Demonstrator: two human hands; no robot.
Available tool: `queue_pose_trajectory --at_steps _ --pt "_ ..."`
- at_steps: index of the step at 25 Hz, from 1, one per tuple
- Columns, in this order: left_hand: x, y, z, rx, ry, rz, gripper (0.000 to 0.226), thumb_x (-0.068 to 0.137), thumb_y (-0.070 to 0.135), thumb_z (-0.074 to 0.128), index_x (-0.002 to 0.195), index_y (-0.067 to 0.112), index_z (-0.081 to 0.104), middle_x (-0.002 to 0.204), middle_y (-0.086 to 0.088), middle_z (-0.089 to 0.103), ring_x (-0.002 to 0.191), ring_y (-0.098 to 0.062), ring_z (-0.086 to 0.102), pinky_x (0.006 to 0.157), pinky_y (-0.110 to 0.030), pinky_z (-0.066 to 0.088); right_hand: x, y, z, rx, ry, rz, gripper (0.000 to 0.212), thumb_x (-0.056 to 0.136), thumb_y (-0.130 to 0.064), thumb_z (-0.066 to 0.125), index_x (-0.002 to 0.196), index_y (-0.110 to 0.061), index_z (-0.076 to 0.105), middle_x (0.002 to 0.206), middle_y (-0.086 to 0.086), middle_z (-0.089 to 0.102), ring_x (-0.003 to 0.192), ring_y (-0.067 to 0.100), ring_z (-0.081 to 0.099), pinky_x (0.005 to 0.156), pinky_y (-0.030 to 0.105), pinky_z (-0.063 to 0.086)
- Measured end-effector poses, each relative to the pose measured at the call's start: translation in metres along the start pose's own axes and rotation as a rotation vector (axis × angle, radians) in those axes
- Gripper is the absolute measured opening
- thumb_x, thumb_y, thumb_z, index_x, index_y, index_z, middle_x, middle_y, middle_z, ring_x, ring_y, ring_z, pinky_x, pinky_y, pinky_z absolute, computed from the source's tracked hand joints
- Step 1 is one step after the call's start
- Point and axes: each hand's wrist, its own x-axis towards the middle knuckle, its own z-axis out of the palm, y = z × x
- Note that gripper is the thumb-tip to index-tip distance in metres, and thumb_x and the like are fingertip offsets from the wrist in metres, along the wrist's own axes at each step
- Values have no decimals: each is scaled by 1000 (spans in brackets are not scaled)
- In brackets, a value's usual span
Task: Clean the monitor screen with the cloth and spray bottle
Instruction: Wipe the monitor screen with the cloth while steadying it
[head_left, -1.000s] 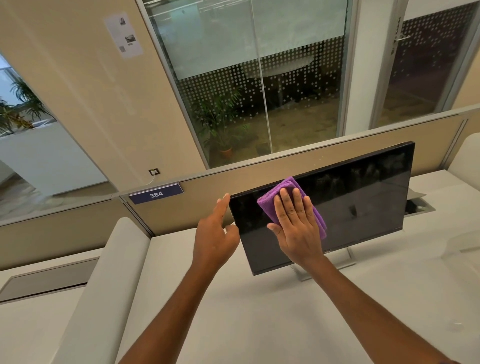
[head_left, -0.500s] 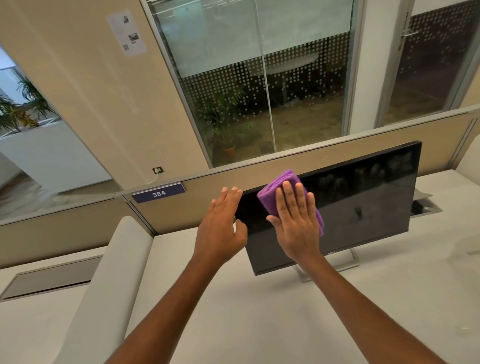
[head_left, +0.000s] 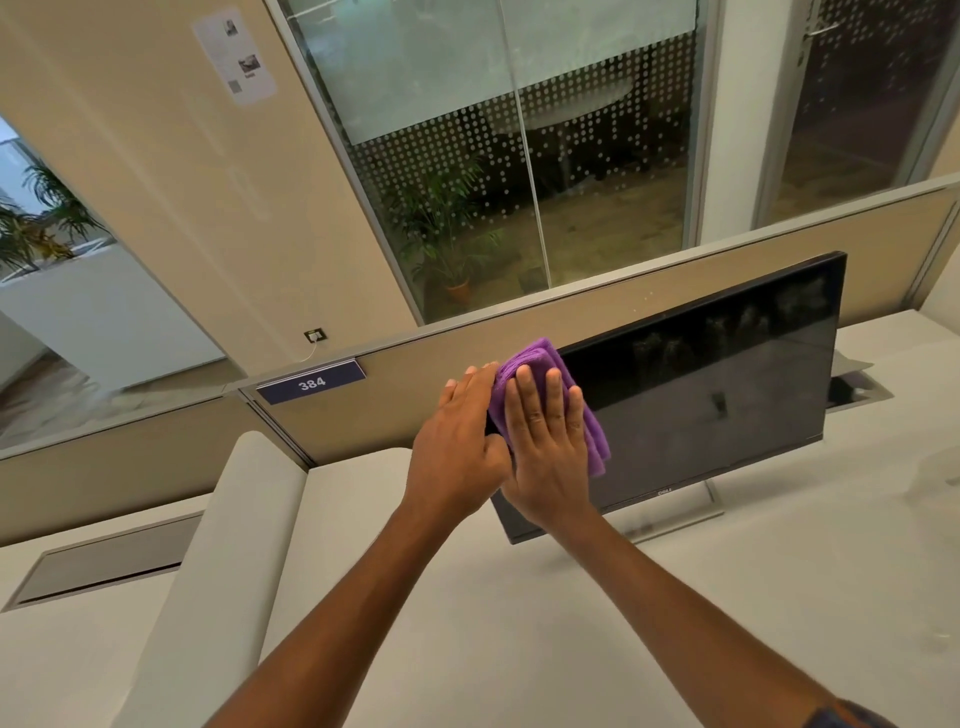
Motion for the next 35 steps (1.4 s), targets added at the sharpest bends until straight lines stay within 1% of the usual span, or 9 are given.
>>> queue_pose_trajectory --at_steps 5,9,16,19,21,24,27,32,35 --pt "5 -3 6 135 -13 40 62 109 17 48 167 26 28 174 2 28 163 -24 21 130 -50 30 -80 -9 28 -27 -106 -57 81 105 -66 51 167 -18 30 176 3 24 165 32 17 133 55 22" --pt "8 3 5 237 59 129 65 100 1 49 161 20 42 166 -4 45 150 -32 44 114 -47 45 -154 4 27 -18 -276 -120 82 102 -69 51 165 -20 32 173 0 31 166 25 14 127 50 38" --pt "12 20 12 262 77 109 66 95 31 40 160 24 44 160 -3 52 142 -27 51 118 -45 40 -78 -24 40 24 -85 -142 73 109 -62 45 168 -24 26 173 0 33 162 26 28 134 46 21" --pt "17 26 23 284 74 98 65 98 44 37 160 25 42 147 -5 57 130 -25 55 115 -49 44 -46 -22 43 45 5 -112 70 115 -49 34 169 -20 0 173 3 20 165 26 12 137 40 2" --pt "17 28 29 320 98 73 65 101 50 33 161 29 40 146 -5 56 131 -24 53 115 -48 42 -58 -12 44 21 55 -133 72 113 -50 43 170 -23 6 178 0 11 167 24 8 136 42 9" --pt "14 28 37 279 146 66 62 102 50 35 158 26 44 149 -3 56 132 -23 54 112 -46 46 -96 -2 44 -27 85 22 76 106 -55 58 168 -28 23 176 -2 21 165 27 20 133 49 20" --pt "18 32 45 148 154 64 60 100 44 40 153 18 48 152 -5 56 139 -27 53 112 -52 49 -136 -6 44 -7 15 305 78 108 -54 52 169 -21 17 175 4 21 165 33 15 132 54 23" --pt "9 26 53 107 170 130 67 99 39 39 163 19 36 170 -3 38 160 -24 30 129 -55 29 -159 -9 34 86 7 769 76 110 -55 38 165 -5 21 174 16 21 161 43 23 124 61 38" --pt "11 25 52 48 203 139 68 97 42 34 162 20 40 167 -2 43 157 -22 36 125 -56 37 -152 -10 31 87 -55 633 86 107 -63 40 170 -11 11 178 13 9 164 41 13 132 56 24"
